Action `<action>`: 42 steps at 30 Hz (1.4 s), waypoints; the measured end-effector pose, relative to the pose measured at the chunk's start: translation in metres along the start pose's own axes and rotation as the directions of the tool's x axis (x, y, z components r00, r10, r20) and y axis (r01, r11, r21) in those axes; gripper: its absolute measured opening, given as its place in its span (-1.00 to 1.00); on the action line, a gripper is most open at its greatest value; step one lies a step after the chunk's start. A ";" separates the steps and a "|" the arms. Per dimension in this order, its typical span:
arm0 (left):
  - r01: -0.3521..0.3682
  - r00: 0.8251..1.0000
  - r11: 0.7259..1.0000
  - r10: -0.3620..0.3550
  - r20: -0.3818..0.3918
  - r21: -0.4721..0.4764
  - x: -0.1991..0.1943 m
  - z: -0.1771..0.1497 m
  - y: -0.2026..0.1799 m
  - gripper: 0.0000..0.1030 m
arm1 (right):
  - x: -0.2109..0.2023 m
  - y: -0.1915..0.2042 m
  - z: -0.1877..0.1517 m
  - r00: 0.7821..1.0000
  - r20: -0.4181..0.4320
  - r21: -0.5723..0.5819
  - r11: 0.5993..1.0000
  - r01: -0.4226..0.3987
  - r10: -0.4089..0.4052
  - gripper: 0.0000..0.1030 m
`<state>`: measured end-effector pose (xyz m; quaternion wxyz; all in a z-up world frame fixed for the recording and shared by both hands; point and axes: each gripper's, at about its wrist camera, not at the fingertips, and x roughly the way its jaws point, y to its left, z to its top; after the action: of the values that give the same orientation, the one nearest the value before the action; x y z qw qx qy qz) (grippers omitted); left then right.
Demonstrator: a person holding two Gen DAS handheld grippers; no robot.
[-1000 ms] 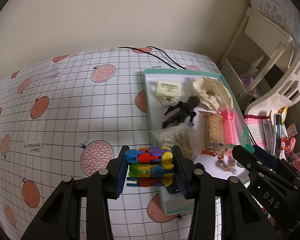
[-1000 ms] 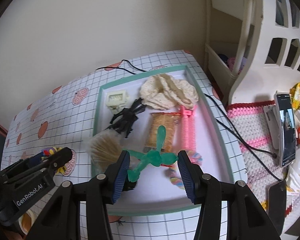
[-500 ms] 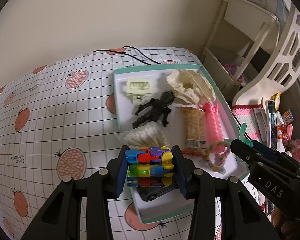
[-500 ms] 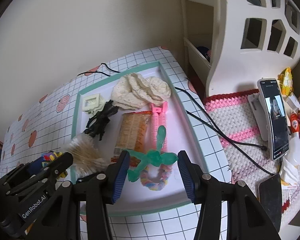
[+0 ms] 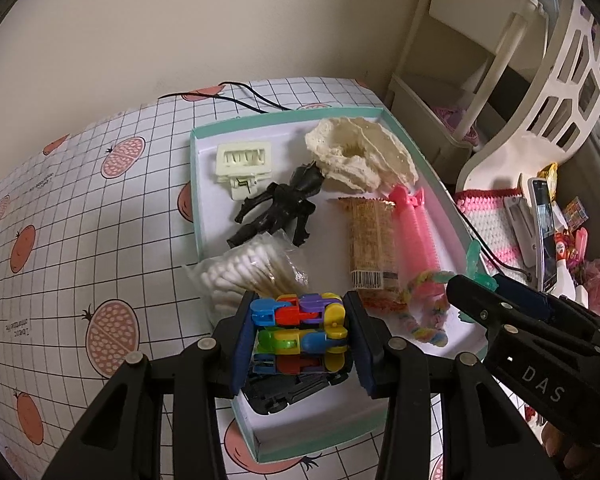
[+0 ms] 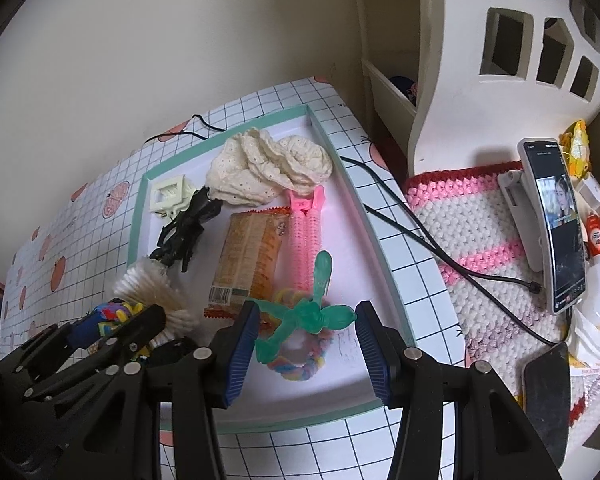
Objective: Organize objects
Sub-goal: 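Lower the block toy onto the black car and open the left tool while the right tool releases the propeller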
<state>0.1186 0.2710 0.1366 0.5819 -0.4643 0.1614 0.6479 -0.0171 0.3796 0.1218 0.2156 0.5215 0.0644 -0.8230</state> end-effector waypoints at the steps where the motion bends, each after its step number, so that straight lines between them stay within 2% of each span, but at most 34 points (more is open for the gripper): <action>1: -0.001 1.000 1.000 0.001 -0.003 0.001 0.001 0.000 0.000 -0.14 | 0.002 0.001 0.000 1.000 -0.003 -0.002 1.000 -0.002 0.002 0.02; 27: -0.009 1.000 1.000 0.009 -0.026 0.006 0.009 -0.003 0.002 -0.14 | 0.015 0.007 0.000 0.999 -0.039 -0.023 1.000 -0.002 0.001 0.05; 32: -0.010 1.000 1.000 0.010 -0.020 0.001 0.004 -0.002 0.004 -0.11 | 0.013 0.007 0.000 0.999 -0.036 -0.023 1.000 0.003 -0.004 0.17; 42: -0.017 1.000 1.000 0.017 -0.002 -0.008 -0.006 0.002 0.007 -0.10 | 0.004 0.007 0.002 1.000 -0.030 -0.028 1.000 0.005 -0.005 0.19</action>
<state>0.1112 0.2666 0.1404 0.5742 -0.4659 0.1632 0.6532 -0.0176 0.3716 0.1204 0.2199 0.5307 0.0807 -0.8146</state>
